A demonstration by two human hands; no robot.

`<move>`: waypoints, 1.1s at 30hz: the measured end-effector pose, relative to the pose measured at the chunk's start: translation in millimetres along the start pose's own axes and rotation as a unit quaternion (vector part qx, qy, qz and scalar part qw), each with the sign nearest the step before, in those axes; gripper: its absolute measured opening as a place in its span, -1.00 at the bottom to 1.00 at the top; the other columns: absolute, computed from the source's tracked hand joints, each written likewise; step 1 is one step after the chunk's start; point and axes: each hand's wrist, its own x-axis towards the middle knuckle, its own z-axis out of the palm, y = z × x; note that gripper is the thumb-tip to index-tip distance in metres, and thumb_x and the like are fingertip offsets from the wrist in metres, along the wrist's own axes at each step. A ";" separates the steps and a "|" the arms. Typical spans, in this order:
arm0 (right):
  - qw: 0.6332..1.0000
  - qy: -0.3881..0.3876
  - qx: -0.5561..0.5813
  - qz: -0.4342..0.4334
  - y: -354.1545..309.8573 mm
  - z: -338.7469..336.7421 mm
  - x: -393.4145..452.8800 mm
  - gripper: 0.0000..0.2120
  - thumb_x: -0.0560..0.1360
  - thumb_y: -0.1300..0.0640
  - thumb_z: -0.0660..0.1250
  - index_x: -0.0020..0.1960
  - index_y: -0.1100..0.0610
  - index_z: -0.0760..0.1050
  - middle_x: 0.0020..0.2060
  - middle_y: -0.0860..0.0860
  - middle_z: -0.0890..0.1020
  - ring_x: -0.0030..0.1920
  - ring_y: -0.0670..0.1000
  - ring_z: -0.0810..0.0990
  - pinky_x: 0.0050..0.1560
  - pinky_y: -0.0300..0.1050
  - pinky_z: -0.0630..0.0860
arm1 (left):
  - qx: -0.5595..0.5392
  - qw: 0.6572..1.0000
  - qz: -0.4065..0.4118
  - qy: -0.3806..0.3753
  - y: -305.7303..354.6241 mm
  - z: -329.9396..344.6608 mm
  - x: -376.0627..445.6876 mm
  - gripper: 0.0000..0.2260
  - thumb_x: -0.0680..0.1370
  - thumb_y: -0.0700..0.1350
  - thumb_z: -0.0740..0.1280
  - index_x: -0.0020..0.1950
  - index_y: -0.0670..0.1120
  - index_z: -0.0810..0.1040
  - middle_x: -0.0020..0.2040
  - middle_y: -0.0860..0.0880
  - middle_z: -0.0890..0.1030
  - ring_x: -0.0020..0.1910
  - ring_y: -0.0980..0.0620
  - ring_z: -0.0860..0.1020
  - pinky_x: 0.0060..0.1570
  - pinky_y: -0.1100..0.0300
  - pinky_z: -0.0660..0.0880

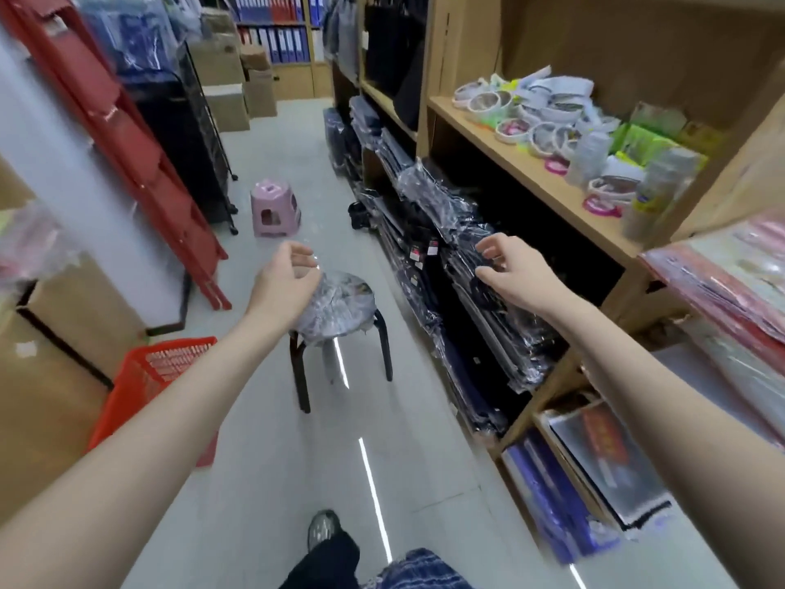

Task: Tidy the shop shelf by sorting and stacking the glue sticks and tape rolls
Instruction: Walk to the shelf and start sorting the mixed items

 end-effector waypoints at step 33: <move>0.988 0.064 -0.045 0.134 209.4 -73.8 530.4 -0.39 0.52 0.06 0.31 0.46 0.11 0.11 0.38 0.13 0.25 0.35 0.09 0.31 0.16 -0.20 0.26 | 0.099 0.944 0.277 -0.147 122.1 344.7 643.0 -0.52 0.52 -0.22 0.21 0.45 -0.11 0.26 0.35 -0.14 0.37 0.28 -0.13 0.37 0.30 -0.07 0.30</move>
